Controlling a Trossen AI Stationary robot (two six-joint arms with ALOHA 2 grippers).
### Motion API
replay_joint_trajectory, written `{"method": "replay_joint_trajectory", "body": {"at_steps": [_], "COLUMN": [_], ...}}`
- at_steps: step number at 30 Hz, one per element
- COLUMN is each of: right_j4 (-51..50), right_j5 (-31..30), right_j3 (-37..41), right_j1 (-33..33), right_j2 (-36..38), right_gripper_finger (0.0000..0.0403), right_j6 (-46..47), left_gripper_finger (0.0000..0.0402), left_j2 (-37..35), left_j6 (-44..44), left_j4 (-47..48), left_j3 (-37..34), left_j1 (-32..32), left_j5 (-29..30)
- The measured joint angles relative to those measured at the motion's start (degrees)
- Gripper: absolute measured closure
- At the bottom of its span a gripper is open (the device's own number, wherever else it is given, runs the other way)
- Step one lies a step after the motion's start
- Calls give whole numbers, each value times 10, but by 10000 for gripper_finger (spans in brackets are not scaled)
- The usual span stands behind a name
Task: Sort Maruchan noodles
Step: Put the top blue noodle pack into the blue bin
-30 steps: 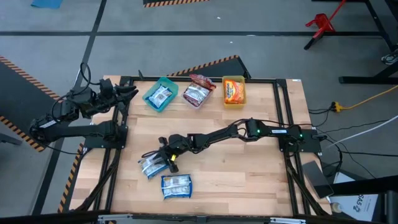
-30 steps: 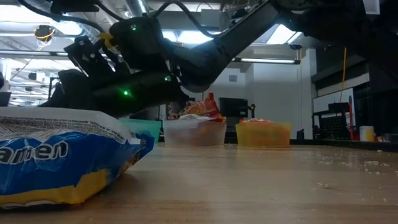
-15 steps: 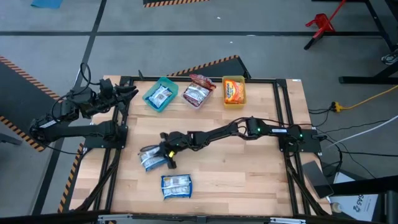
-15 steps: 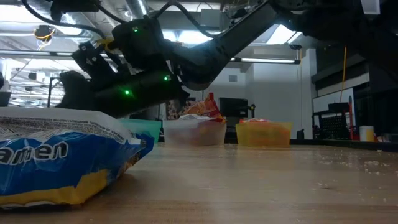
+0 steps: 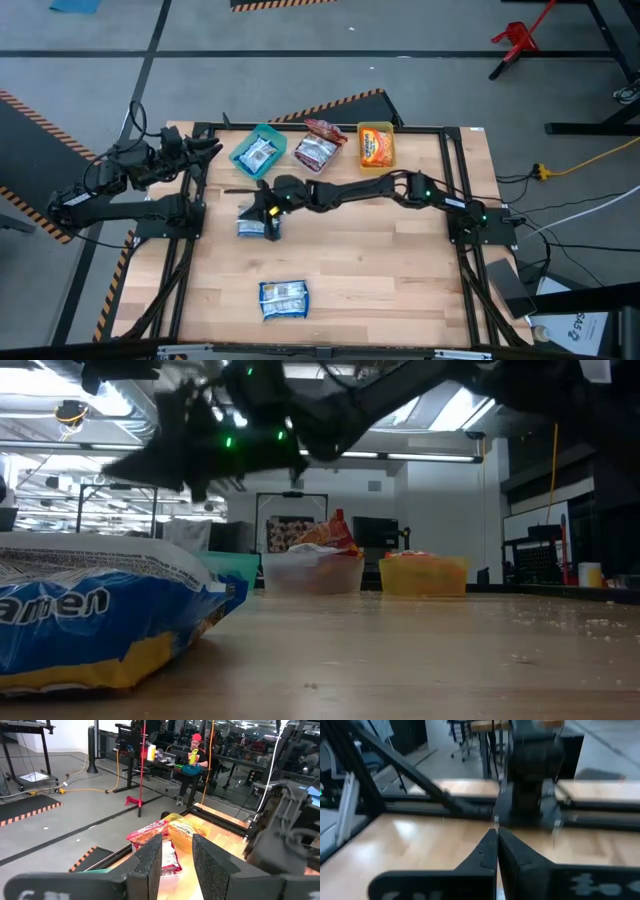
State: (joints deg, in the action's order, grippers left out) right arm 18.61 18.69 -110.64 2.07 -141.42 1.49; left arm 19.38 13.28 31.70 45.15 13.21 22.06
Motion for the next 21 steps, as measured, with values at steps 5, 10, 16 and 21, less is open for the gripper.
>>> {"method": "replay_joint_trajectory", "body": {"at_steps": [5,10,16,21], "right_j4": [-19,-40,-17,16], "right_j5": [-11,17,-48,-88], "right_j3": [-1,-1,0,-1], "right_j1": [5,6,-9,-10], "right_j2": [27,28,-20,-54], "right_gripper_finger": [403,377,256,161], "right_j6": [-18,-19,-82,-82], "left_gripper_finger": [301,301,301,301], "left_j2": [0,0,0,0], "left_j6": [0,0,1,1], "left_j4": [0,0,0,0], "left_j3": [0,0,0,0], "left_j1": [0,0,0,0], "left_j5": [0,0,0,0]}}
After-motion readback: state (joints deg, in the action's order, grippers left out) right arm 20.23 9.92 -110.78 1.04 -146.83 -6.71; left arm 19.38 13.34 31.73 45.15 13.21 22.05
